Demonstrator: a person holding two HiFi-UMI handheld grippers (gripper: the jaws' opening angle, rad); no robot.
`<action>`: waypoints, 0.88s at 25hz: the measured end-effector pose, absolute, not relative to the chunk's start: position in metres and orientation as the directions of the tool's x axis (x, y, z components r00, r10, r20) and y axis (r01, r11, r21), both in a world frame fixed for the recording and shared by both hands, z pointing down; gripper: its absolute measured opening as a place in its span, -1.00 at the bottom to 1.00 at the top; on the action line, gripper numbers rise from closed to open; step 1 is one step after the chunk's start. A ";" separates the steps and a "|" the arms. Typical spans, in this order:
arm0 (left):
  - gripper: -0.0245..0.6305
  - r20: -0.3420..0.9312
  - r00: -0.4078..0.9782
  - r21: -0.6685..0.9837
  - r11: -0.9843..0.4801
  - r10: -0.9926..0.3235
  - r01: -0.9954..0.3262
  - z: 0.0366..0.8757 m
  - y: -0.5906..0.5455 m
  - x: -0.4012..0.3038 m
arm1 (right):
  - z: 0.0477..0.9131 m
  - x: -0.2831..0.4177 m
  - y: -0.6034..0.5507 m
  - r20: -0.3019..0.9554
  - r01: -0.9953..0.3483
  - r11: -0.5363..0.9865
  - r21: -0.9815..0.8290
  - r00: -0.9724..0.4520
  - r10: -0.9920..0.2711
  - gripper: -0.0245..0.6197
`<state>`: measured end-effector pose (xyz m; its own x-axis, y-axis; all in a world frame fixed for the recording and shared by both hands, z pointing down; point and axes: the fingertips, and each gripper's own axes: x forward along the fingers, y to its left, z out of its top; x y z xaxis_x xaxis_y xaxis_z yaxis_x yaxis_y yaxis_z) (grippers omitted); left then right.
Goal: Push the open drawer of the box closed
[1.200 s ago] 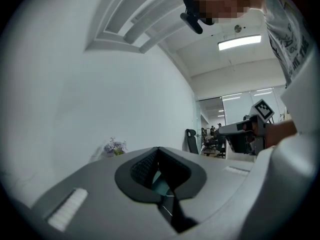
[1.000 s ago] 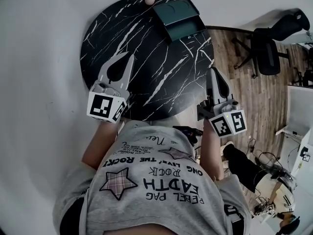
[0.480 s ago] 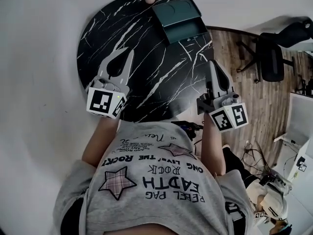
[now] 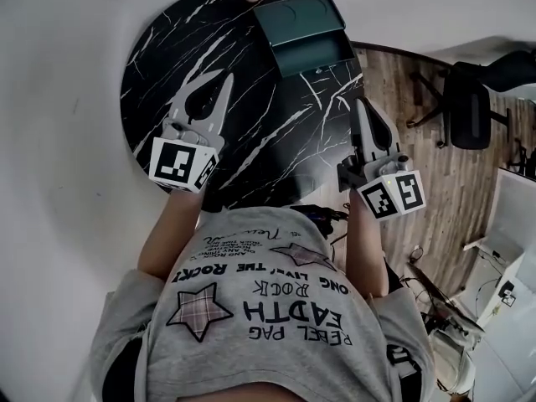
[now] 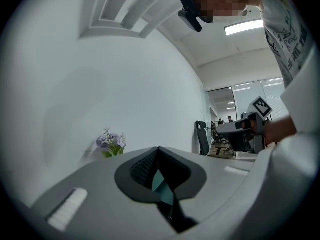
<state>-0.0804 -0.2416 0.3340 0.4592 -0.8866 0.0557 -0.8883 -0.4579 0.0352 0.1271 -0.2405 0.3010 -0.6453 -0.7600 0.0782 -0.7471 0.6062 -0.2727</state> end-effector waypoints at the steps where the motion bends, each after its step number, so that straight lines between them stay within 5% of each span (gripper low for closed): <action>1: -0.90 0.059 0.460 0.036 -0.459 -0.886 -0.888 0.337 -0.246 -0.078 | 0.305 0.130 -0.245 0.084 -0.747 0.605 -0.275 -0.646 -0.759 -0.88; 22: -0.90 0.159 0.442 -0.002 -0.448 -0.883 -0.894 0.409 -0.346 -0.036 | 0.381 0.147 -0.317 0.196 -0.726 0.612 -0.314 -0.680 -0.706 -0.88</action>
<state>-0.0359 -0.3460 0.4094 0.4422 -0.8827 0.1590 -0.8939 -0.4482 -0.0023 0.1472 -0.3171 0.3807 -0.6799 -0.7065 0.1964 -0.7262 0.6118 -0.3135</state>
